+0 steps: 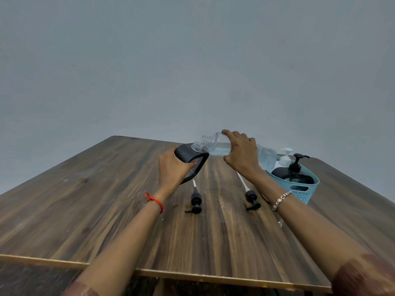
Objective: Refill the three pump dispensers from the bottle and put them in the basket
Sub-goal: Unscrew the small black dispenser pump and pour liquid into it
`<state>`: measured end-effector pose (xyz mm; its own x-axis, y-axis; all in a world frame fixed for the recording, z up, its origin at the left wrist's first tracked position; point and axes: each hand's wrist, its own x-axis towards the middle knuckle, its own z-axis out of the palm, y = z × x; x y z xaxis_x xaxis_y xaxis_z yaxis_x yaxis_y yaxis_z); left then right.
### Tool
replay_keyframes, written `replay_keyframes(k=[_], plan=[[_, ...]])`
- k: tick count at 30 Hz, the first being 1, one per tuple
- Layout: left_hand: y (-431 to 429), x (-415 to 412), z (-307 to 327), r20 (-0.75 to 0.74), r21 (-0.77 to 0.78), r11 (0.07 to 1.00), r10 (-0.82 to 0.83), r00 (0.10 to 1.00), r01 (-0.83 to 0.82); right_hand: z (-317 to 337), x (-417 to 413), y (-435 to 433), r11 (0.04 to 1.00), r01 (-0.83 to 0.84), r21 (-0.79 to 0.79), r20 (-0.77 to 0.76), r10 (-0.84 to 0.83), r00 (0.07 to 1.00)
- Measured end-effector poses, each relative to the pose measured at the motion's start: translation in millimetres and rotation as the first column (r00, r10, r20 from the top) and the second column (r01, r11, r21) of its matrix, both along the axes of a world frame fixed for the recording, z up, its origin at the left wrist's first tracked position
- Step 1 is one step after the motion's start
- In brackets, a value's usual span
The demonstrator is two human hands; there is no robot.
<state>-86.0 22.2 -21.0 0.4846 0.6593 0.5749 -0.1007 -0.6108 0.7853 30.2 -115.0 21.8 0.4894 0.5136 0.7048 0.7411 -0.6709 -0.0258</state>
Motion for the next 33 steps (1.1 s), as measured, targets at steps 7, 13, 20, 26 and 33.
replay_keyframes(k=[7, 13, 20, 26, 33], plan=[[1.3, 0.3, -2.0, -0.004, 0.003, 1.000, -0.004, 1.000, 0.004, -0.4, 0.8, 1.2, 1.000, 0.008, -0.016, 0.035, -0.007, 0.999], [2.8, -0.1, -3.9, -0.003, 0.013, 1.000, -0.005, 1.000, 0.005, -0.4, 1.6, 0.9, 0.999, 0.017, -0.027, 0.063, -0.015, 0.998], [2.3, 0.0, -5.9, -0.009, 0.017, 1.000, -0.004, 1.000, 0.004, -2.7, 1.9, 0.2, 0.999, 0.028, -0.045, 0.084, -0.024, 0.996], [1.8, -0.9, -6.1, -0.011, 0.012, 1.000, -0.008, 1.000, 0.009, -2.4, 0.5, -1.7, 0.998, 0.030, -0.054, 0.083, -0.026, 0.996], [1.1, -1.0, -7.7, -0.013, 0.006, 1.000, -0.005, 1.000, 0.005, -1.3, -0.1, -3.7, 0.997, 0.033, -0.071, 0.084, -0.027, 0.996]])
